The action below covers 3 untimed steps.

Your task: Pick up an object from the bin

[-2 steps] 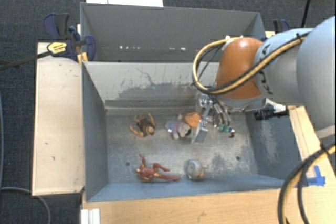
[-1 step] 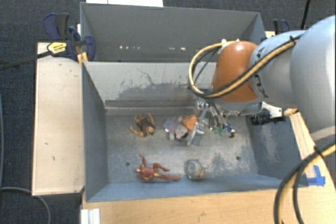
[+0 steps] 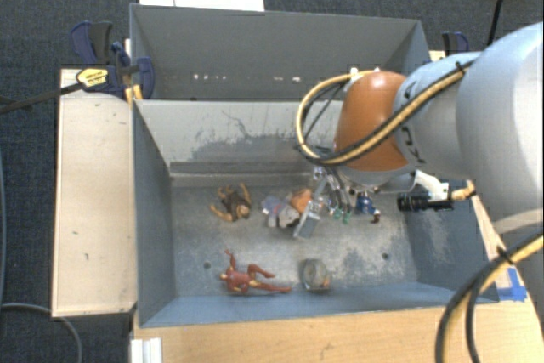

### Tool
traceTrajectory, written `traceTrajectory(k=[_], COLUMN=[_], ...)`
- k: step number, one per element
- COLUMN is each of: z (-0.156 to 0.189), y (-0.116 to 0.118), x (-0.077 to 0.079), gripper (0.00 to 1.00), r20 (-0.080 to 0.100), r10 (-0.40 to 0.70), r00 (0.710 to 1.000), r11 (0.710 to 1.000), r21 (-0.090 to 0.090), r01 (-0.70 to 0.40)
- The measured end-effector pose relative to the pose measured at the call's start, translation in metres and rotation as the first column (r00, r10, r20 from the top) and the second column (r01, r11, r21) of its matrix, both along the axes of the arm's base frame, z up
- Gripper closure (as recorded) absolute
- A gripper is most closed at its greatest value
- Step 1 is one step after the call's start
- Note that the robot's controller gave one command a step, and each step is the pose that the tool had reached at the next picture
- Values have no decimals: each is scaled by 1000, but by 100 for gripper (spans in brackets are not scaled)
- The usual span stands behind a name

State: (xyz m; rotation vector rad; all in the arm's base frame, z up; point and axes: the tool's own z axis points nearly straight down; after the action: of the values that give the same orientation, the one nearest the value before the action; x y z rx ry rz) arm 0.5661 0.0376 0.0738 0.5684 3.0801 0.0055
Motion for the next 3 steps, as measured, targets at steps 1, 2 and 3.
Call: traceTrajectory(k=[1,2,3], z=[-3,-3,-3], y=[40,40,94], x=[0,0,21], gripper=[100,100,100], r20=[-1,-1,4], r10=[263,264,567], r00=[965,965,824], r11=[965,965,824], r21=[-2,-2,-6], r01=[-263,-264,-567])
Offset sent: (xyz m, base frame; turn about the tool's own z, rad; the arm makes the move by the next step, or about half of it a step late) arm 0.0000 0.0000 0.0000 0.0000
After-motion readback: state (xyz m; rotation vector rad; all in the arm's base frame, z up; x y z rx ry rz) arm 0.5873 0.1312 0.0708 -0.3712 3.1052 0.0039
